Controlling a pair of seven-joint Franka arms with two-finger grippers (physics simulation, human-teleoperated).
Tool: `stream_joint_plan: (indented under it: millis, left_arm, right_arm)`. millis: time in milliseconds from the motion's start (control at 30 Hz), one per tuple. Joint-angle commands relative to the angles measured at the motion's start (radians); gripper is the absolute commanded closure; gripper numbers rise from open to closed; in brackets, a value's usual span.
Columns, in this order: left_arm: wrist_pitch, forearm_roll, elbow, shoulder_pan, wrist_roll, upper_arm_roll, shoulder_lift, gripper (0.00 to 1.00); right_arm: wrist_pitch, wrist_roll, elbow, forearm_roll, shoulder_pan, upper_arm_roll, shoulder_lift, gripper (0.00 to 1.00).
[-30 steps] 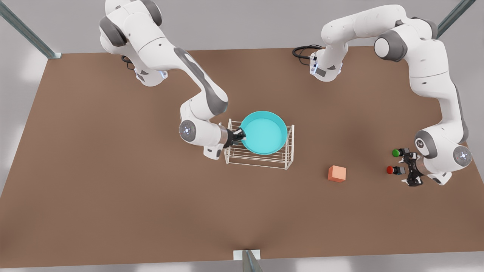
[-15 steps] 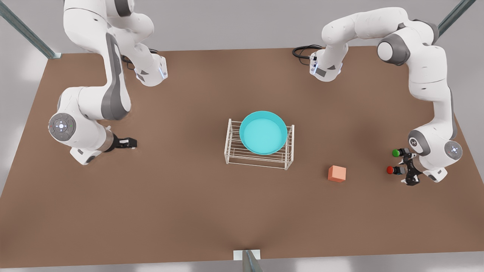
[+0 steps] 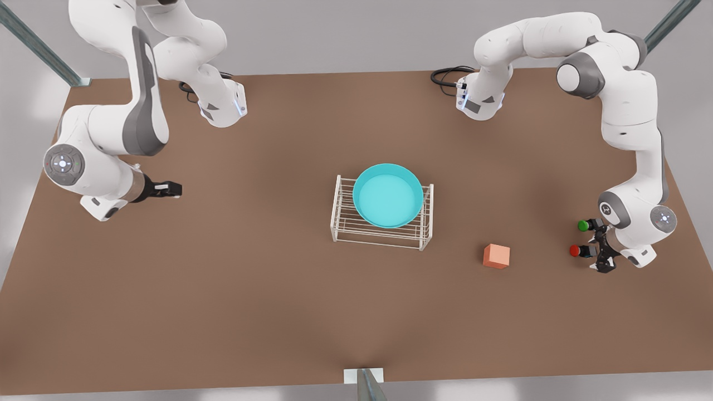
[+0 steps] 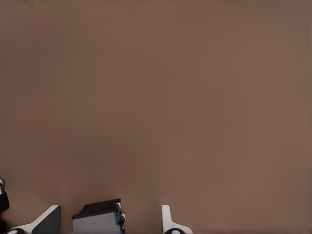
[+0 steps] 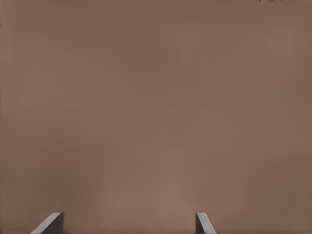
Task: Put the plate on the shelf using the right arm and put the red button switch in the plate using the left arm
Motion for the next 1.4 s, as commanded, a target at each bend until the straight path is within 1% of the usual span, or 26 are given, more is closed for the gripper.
stream_joint_plan:
  millis: [0,133,167,233,267,333,367,467,600,767,800,867,933,1000,1067,1133,1367]
  left_arm:
    - [0.003,0.001,0.000,0.000,0.061,0.000,0.000,0.00]
    - [-0.001,0.001,-0.001,0.000,0.054,0.000,-0.001,0.00]
    - [-0.001,0.001,-0.001,0.000,0.053,0.000,-0.001,0.03]
    - [-0.002,0.001,-0.001,0.000,0.045,0.000,-0.001,0.35]
    - [-0.002,0.001,-0.001,0.000,0.044,0.000,-0.001,0.43]
    - [-0.005,0.001,-0.001,0.000,0.044,0.000,-0.004,0.51]
    - [-0.007,0.001,-0.001,0.000,0.034,0.000,-0.007,0.53]
    - [-0.027,0.001,0.000,-0.002,0.033,0.000,-0.018,0.54]
    - [-0.175,0.000,0.011,-0.018,-0.002,-0.007,-0.098,0.53]
    - [-0.436,-0.008,0.086,-0.192,-0.272,-0.016,-0.213,0.53]
    - [-0.508,-0.008,0.126,-0.193,-0.321,-0.056,-0.227,0.53]
    - [-0.590,-0.003,0.166,-0.193,-0.445,-0.153,-0.260,0.53]
    - [-0.593,0.003,0.172,-0.202,-0.571,-0.242,-0.290,0.53]
    - [-0.626,0.000,0.175,-0.255,-0.697,-0.297,-0.316,0.53]
    - [-0.626,0.001,0.175,-0.256,-0.828,-0.395,-0.322,0.53]
    - [-0.626,0.005,0.175,-0.268,-0.927,-0.461,-0.334,0.53]
    - [-0.613,0.021,0.171,-0.485,-0.995,-0.466,-0.331,0.53]
  right_arm:
    - [-0.007,-0.012,0.001,-0.001,-0.018,-0.003,0.000,0.00]
    - [-0.007,-0.012,0.001,-0.001,-0.018,-0.001,0.000,0.00]
    - [-0.009,-0.012,0.001,-0.001,-0.018,-0.001,0.000,0.00]
    - [-0.010,-0.012,0.001,-0.001,-0.018,-0.001,0.000,0.00]
    - [-0.013,-0.012,0.008,-0.001,-0.018,-0.001,0.000,0.00]
    - [-0.017,-0.012,0.008,-0.001,-0.018,-0.001,0.001,0.00]
    - [-0.020,-0.012,0.008,-0.001,-0.018,-0.001,0.006,0.00]
    - [-0.020,-0.012,0.010,-0.001,-0.018,-0.001,0.007,0.00]
    - [-0.021,-0.012,0.015,-0.001,-0.018,-0.001,0.007,0.00]
    - [-0.023,-0.012,0.015,-0.001,-0.018,-0.003,0.007,0.00]
    - [-0.024,-0.011,0.015,-0.001,-0.018,-0.003,0.007,0.00]
    - [-0.023,-0.011,0.015,-0.001,-0.018,-0.003,0.009,0.00]
    - [-0.023,-0.011,0.016,-0.001,-0.018,-0.001,0.010,0.00]
    - [-0.023,-0.011,0.016,-0.001,-0.016,0.000,0.017,0.00]
    - [-0.023,-0.011,0.016,-0.001,-0.016,0.000,0.017,0.00]
    - [-0.023,-0.011,0.016,-0.001,-0.016,0.000,0.017,0.00]
    - [-0.023,-0.011,0.016,-0.001,-0.016,0.000,0.020,0.00]
